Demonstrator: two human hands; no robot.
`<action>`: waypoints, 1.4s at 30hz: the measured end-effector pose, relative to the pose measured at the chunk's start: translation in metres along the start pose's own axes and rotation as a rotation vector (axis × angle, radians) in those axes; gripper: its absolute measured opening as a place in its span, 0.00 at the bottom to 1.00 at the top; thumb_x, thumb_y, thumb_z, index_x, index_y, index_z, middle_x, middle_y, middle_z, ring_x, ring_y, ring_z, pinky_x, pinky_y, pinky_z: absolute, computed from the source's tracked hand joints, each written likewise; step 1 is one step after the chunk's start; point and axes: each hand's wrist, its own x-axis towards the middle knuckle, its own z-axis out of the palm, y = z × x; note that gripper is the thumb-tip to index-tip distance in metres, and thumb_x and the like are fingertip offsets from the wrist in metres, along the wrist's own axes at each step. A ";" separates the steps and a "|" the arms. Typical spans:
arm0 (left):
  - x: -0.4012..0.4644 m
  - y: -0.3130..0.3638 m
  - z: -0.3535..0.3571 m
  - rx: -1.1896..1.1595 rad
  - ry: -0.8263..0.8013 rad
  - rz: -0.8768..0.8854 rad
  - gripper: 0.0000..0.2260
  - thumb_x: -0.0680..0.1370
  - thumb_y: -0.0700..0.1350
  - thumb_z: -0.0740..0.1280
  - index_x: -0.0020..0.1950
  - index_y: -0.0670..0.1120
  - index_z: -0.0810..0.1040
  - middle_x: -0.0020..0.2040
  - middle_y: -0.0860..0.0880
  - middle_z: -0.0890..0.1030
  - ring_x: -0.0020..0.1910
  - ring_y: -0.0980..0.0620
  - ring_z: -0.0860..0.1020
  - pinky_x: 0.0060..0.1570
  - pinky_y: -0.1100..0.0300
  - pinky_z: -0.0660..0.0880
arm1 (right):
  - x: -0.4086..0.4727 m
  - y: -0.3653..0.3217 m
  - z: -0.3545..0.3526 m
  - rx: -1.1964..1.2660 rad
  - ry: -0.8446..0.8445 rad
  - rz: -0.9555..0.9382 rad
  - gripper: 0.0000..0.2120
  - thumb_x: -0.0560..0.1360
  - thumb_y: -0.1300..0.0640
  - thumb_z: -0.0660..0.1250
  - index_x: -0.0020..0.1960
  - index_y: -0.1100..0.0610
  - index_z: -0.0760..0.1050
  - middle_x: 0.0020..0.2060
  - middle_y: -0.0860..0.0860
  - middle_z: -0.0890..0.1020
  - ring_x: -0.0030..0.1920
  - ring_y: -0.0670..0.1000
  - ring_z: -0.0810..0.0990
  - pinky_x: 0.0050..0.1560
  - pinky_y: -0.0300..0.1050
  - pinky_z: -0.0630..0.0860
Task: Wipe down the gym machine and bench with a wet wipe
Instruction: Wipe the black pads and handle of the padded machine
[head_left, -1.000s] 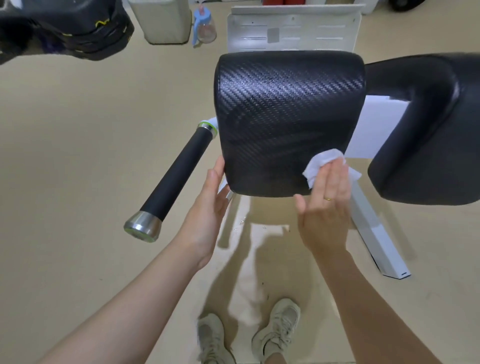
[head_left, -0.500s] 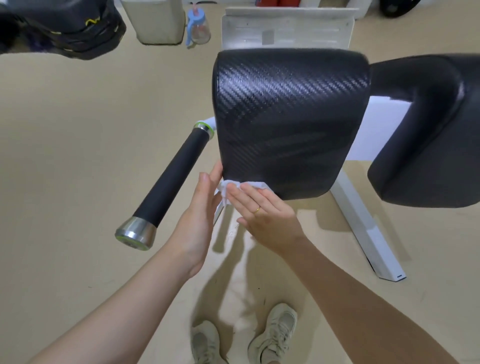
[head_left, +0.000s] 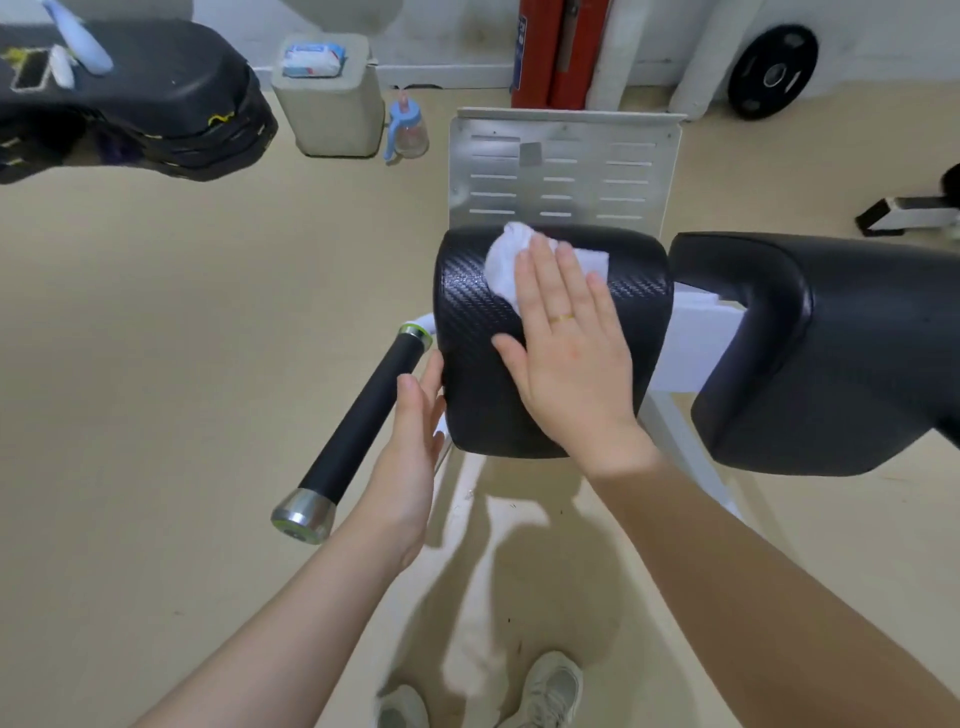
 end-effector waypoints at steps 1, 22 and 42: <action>0.000 -0.002 0.000 0.001 -0.001 0.001 0.23 0.79 0.62 0.38 0.72 0.65 0.59 0.69 0.70 0.64 0.70 0.68 0.60 0.71 0.61 0.55 | -0.017 0.004 0.002 -0.011 -0.004 -0.047 0.29 0.77 0.46 0.52 0.73 0.61 0.59 0.72 0.56 0.65 0.73 0.56 0.60 0.72 0.50 0.50; -0.003 -0.012 0.009 0.080 0.050 0.047 0.21 0.80 0.60 0.42 0.72 0.65 0.58 0.69 0.71 0.64 0.69 0.71 0.61 0.73 0.60 0.54 | -0.051 0.061 0.010 0.032 0.026 0.006 0.28 0.79 0.49 0.53 0.74 0.64 0.55 0.72 0.61 0.63 0.74 0.58 0.51 0.74 0.49 0.48; -0.001 -0.035 -0.006 0.049 0.016 -0.035 0.22 0.81 0.58 0.40 0.71 0.63 0.63 0.66 0.70 0.69 0.67 0.72 0.64 0.69 0.64 0.57 | -0.135 0.017 0.053 0.034 -0.109 -0.321 0.20 0.77 0.53 0.58 0.67 0.58 0.66 0.64 0.49 0.76 0.67 0.49 0.65 0.69 0.43 0.56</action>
